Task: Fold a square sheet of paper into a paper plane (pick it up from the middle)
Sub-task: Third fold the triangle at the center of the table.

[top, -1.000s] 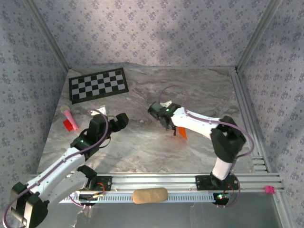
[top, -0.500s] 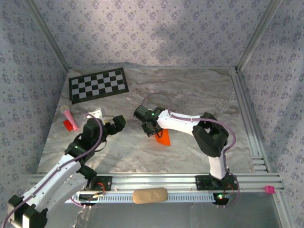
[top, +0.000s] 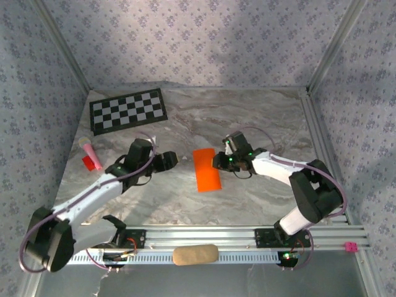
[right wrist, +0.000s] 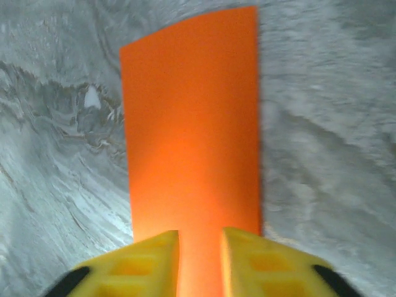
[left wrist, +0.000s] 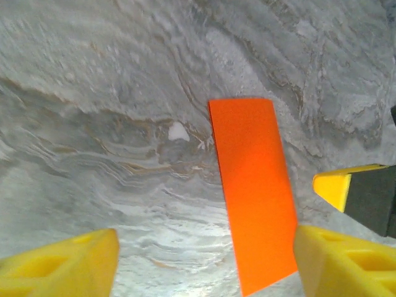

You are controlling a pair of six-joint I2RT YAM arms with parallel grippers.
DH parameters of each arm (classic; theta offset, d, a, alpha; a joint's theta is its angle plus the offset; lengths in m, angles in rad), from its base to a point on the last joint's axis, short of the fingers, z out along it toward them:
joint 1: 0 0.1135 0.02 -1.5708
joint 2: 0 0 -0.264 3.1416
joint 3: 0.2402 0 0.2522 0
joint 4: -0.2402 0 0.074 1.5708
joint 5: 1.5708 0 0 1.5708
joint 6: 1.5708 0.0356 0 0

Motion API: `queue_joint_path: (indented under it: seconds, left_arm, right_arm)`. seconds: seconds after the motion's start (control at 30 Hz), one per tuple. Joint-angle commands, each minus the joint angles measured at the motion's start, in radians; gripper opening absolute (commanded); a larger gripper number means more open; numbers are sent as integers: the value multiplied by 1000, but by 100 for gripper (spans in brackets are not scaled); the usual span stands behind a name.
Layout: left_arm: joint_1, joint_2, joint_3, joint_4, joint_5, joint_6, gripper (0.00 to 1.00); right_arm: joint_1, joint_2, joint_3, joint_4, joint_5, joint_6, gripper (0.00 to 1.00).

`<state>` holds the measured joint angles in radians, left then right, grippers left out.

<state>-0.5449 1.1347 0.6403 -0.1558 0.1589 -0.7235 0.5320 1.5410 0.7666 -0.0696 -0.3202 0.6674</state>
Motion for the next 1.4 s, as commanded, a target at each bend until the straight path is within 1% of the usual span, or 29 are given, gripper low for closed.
queue_joint_path:
  seconds: [0.0, 0.03, 0.1, 0.3, 0.43, 0.57, 0.7, 0.8, 0.93, 1.0, 1.07, 1.13, 1.27, 1.37]
  left_arm:
    - [-16, 115, 73, 7, 102, -22, 64]
    - [-29, 158, 97, 2, 112, -28, 61]
    - [-55, 230, 138, -10, 115, -38, 57]
    - [-130, 370, 227, -13, 113, -70, 55]
    - [-143, 433, 263, -20, 124, -92, 55]
    - [-146, 457, 275, -16, 130, -105, 55]
    - [-143, 470, 270, -6, 133, -127, 55]
    - [-136, 491, 258, 31, 174, -151, 55]
    - [-128, 517, 251, 62, 191, -174, 55]
    - [-127, 534, 255, 61, 195, -174, 53]
    - [-124, 551, 260, 61, 205, -179, 48]
    - [-123, 568, 267, 58, 210, -181, 45]
    - [-124, 595, 271, 69, 217, -195, 43]
    - [-123, 606, 264, 101, 239, -208, 43]
  right_arm:
    - [-51, 0, -72, 147, -148, 94, 13]
    - [-62, 4, -83, 154, -163, 100, 9]
    - [-69, 7, -94, 161, -167, 103, 8]
    - [-73, 48, -94, 175, -201, 103, 6]
    - [-74, 83, -90, 185, -223, 107, 5]
    - [-74, 106, -91, 198, -239, 107, 5]
    - [-75, 141, -86, 160, -213, 100, 5]
    - [-77, 167, -108, 161, -182, 133, 6]
    - [-76, 188, -157, 227, -179, 199, 6]
    - [-76, 191, -169, 243, -174, 224, 6]
    - [-76, 191, -170, 240, -169, 227, 6]
    - [-76, 189, -165, 220, -163, 222, 5]
    - [-77, 188, -160, 206, -158, 213, 5]
    - [-76, 185, -157, 196, -150, 206, 5]
